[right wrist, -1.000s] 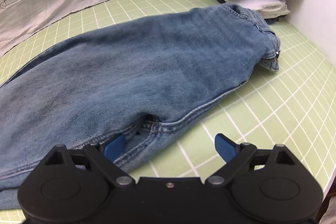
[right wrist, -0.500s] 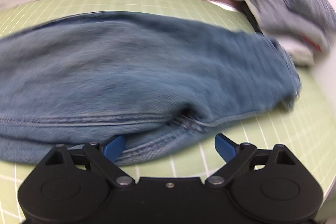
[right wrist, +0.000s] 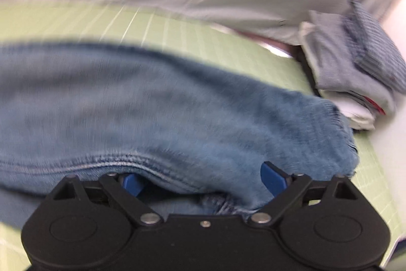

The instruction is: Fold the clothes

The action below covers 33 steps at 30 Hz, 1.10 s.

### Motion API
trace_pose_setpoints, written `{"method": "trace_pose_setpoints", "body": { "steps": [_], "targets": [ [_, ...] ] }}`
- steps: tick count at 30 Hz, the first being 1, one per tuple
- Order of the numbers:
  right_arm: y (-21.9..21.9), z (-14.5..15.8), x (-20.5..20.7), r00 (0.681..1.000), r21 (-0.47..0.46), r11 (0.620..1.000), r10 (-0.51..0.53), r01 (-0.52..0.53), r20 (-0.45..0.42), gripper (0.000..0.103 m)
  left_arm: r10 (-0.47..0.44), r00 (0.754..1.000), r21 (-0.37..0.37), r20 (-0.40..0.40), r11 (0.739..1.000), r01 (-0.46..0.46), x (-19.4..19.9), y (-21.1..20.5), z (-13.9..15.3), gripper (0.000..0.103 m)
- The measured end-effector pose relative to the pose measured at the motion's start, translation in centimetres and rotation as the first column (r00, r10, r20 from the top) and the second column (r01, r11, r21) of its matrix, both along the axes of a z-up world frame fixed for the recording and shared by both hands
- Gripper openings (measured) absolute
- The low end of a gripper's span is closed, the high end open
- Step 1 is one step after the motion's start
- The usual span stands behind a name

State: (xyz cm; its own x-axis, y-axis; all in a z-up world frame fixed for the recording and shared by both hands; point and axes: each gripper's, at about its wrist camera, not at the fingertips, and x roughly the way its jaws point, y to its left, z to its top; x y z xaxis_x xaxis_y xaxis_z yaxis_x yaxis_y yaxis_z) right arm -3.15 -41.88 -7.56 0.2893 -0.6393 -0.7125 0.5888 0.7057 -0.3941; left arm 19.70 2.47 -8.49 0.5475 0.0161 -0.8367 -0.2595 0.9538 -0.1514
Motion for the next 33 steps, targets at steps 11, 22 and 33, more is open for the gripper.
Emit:
{"method": "trace_pose_setpoints", "body": {
  "steps": [11, 22, 33],
  "targets": [
    [-1.3, 3.7, -1.2, 0.990, -0.179, 0.982, -0.030, 0.054, 0.135, 0.011, -0.115, 0.973, -0.065, 0.202, 0.989, 0.131, 1.6, -2.3, 6.0, 0.011],
    [1.8, 1.3, -4.4, 1.000, -0.097, 0.995, -0.015, 0.017, 0.024, 0.013, -0.071, 0.983, 0.030, 0.168, 0.997, 0.067, -1.3, -0.2, 5.2, 0.012],
    [0.9, 0.6, -3.8, 0.998, -0.046, 0.998, -0.045, 0.043, -0.047, 0.039, -0.028, 0.998, -0.027, 0.059, 0.999, 0.029, -1.0, 1.6, 1.0, 0.018]
  ]
}}
